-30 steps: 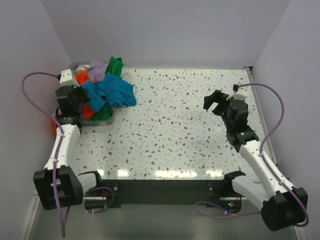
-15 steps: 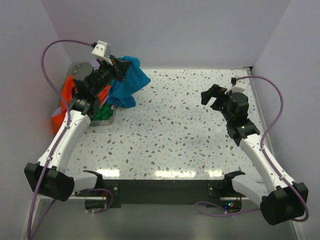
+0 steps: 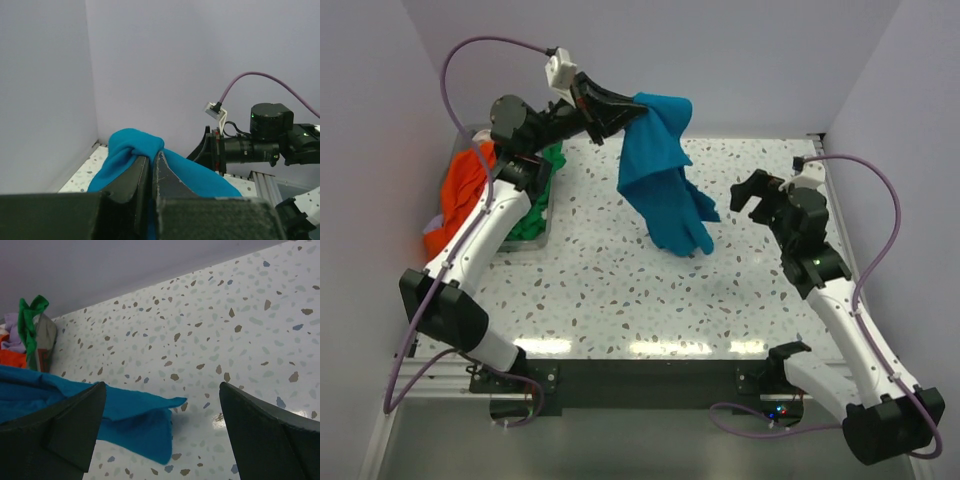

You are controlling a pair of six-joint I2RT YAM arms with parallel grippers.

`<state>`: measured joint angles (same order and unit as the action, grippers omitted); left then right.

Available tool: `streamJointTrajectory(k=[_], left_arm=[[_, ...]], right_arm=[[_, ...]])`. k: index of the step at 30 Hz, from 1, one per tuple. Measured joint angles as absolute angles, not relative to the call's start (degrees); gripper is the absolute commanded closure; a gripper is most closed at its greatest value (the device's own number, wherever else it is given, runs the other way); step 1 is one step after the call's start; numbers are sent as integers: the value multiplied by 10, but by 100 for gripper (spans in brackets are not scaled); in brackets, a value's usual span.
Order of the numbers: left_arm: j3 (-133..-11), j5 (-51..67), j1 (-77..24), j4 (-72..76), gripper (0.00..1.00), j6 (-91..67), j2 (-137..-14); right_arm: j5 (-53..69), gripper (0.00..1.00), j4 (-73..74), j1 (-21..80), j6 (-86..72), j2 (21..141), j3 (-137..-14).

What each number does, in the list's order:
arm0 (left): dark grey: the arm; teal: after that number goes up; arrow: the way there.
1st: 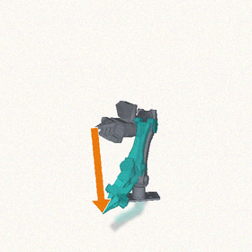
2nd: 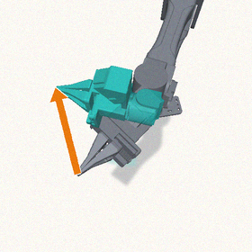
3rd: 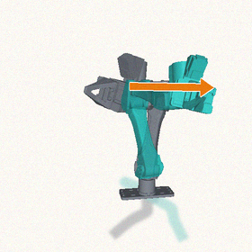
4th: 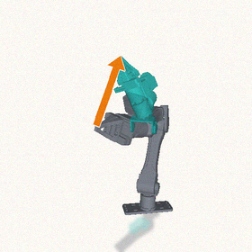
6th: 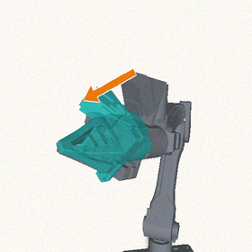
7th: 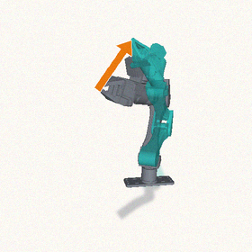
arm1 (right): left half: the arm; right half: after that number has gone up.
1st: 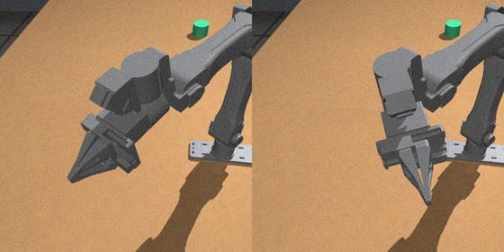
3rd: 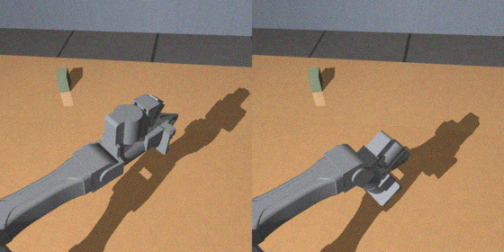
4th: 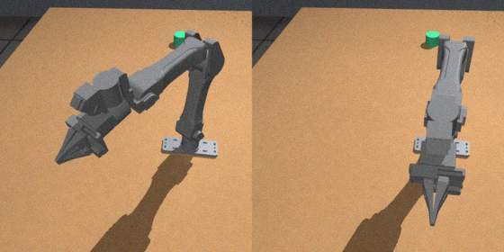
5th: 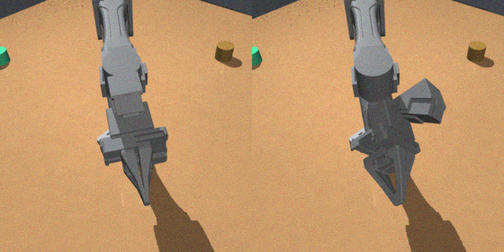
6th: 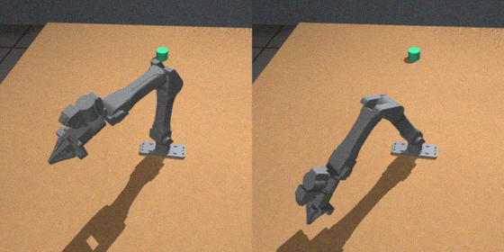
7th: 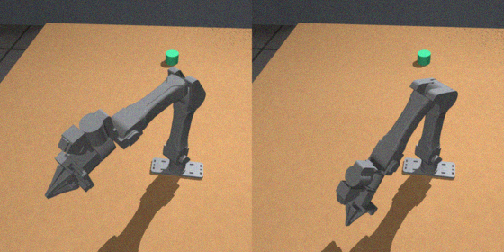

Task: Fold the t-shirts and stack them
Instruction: Move the tshirt to the center of the board, then flatten the tshirt out

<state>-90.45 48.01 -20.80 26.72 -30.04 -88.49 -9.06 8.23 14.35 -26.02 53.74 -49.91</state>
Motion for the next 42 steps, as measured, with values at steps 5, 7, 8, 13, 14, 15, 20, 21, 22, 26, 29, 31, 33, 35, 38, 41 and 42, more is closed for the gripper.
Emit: streamJointTrajectory(k=[5,7,8,13,14,15,20,21,22,26,29,31,33,35,38,41,42], left_arm=[[-776,465,-166,338,43,-317,-872],[-700,422,-128,342,36,-322,-877],[-665,396,-109,335,31,-319,-885],[-559,262,-71,275,30,-291,-963],[-542,246,-77,267,30,-284,-971],[-525,230,-85,256,30,-277,-977],[-498,141,-187,226,28,-226,-977],[-498,127,-211,226,28,-216,-975],[-498,118,-235,226,28,-209,-973],[-502,84,-303,212,27,-179,-976],[-530,50,-334,180,27,-159,-1004],[-551,24,-354,165,27,-149,-1031],[-560,4,-370,152,27,-141,-1050],[-561,-7,-381,142,27,-138,-1060],[-567,-24,-386,128,27,-135,-1076],[-577,-33,-386,127,27,-129,-1087],[-580,-33,-385,127,27,-129,-1089]], right_arm=[[-96,1,98,143,-260,524,-499],[-95,1,102,143,-260,526,-499],[-94,2,103,143,-260,528,-497],[-75,7,105,143,-267,561,-485],[-73,7,108,144,-269,575,-483],[-73,7,113,144,-270,587,-480],[-91,7,153,145,-279,607,-444],[-97,7,162,145,-281,607,-439],[-103,7,170,145,-283,607,-434],[-131,7,195,145,-288,615,-427],[-147,6,199,145,-296,636,-424],[-152,6,199,145,-300,656,-419],[-156,6,199,145,-305,678,-417],[-156,6,197,145,-309,702,-417],[-155,6,196,141,-313,736,-417],[-155,6,193,132,-316,759,-416],[-153,6,190,126,-317,766,-415]])
